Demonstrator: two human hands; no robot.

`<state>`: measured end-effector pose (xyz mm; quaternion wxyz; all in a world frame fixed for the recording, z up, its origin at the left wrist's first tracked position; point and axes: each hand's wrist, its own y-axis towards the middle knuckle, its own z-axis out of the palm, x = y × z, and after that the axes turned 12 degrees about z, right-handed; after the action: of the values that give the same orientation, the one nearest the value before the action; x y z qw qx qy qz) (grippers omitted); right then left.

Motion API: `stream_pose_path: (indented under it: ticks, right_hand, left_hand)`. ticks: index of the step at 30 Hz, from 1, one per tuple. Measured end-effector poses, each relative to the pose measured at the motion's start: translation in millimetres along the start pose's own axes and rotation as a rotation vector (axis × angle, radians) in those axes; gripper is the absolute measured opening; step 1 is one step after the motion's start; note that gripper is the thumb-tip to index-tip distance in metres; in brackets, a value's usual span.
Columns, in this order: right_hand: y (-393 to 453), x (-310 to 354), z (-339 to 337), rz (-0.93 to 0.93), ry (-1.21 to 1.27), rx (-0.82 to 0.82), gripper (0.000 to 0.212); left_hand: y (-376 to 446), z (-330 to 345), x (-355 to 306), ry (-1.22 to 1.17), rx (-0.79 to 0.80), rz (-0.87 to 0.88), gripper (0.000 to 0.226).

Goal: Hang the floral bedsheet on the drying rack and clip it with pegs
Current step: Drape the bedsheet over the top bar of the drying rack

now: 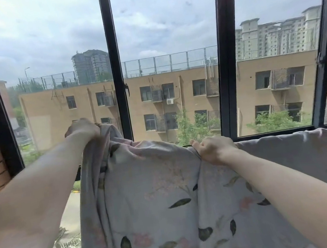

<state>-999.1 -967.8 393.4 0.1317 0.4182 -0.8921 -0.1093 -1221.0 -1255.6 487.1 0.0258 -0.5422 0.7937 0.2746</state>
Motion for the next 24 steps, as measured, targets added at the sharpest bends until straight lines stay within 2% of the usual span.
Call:
stream_pose_path:
  ticks: [4, 7, 10, 13, 15, 17, 19, 22, 24]
  right_hand:
    - [2.3, -7.8, 0.5, 0.016, -0.008, -0.023, 0.064]
    - [3.6, -10.8, -2.4, 0.019, -0.016, -0.034, 0.061]
    - [4.3, -6.7, -2.7, 0.025, -0.031, -0.046, 0.067]
    - [5.5, -1.6, 1.0, 0.014, -0.035, -0.062, 0.068]
    - [6.4, 0.3, 2.9, 0.011, -0.034, -0.069, 0.069]
    - [6.2, 1.7, 3.1, 0.007, -0.036, -0.073, 0.069]
    - [4.9, 2.0, 3.4, 0.007, -0.039, -0.071, 0.070]
    - [1.9, 0.2, 4.7, 0.019, -0.026, -0.064, 0.070]
    - [0.2, -0.2, 3.8, 0.023, -0.019, -0.053, 0.071]
  left_hand:
    - [-20.1, 68.3, 33.5, 0.227, 0.249, 0.112, 0.048]
    - [-28.0, 86.9, 42.5, -0.088, 0.280, 0.113, 0.039]
    - [-42.7, 84.5, 40.1, -0.351, 0.271, 0.228, 0.034]
    - [-69.3, 79.4, 53.8, -0.585, 0.329, 0.325, 0.048]
    - [-80.6, 84.9, 76.4, -0.649, 0.363, 0.381, 0.054]
    - [-87.8, 94.1, 98.9, -0.621, 0.390, 0.395, 0.040]
    - [-97.2, 98.6, 111.0, -0.540, 0.431, 0.350, 0.036]
    - [-114.5, 105.8, 116.3, -0.190, 0.465, 0.365, 0.052]
    - [-119.8, 108.7, 117.3, -0.082, 0.441, 0.325, 0.050]
